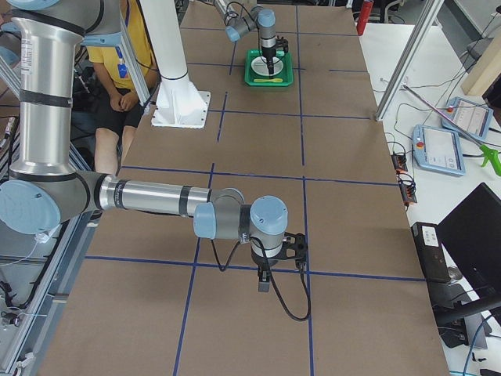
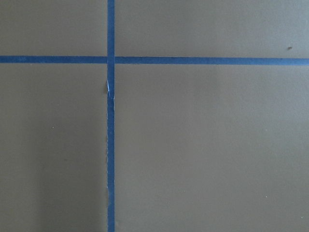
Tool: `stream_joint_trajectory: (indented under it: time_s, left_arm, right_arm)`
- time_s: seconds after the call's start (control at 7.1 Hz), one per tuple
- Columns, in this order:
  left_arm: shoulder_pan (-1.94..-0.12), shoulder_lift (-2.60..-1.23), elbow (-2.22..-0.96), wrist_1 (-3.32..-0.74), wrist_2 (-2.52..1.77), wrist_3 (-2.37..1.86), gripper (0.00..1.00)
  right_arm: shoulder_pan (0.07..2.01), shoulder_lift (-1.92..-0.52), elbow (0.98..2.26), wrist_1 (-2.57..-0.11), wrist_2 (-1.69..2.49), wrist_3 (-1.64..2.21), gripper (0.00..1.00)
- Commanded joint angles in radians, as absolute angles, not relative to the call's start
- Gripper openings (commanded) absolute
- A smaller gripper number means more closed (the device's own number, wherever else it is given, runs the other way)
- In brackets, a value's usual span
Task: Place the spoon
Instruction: 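Carry the yellow spoon off the plate and lower it onto the tray beside the plate, then open the left gripper and withdraw the left arm from the tray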
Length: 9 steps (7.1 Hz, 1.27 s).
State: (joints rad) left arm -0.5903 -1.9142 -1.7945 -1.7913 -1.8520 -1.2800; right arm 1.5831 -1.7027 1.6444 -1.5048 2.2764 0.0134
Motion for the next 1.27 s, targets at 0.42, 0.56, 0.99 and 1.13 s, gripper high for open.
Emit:
stream_joint_trajectory:
  time_s: [0.42, 0.56, 0.99, 1.13]
  left_arm:
    - [-0.951, -1.697, -1.943, -1.674, -2.035, -0.711, 1.0]
    - [-1.077, -1.616, -1.945, -1.674, -2.092, -0.52, 1.0]
    - [-1.516, -1.389, -1.84, -1.671, -2.181, 0.042, 1.0]
    - [-1.637, -1.384, -1.763, -1.658, -2.184, 0.207, 1.0]
  right_arm:
    - [1.583, -1.703, 1.644, -1.503, 2.276, 0.014, 1.0]
    - [1.583, -1.703, 1.644, -1.505, 2.276, 0.014, 1.0]
    - [1.583, -1.703, 1.644, -1.505, 2.276, 0.014, 1.0]
    - [1.583, -1.703, 1.644, -1.505, 2.276, 0.014, 1.0]
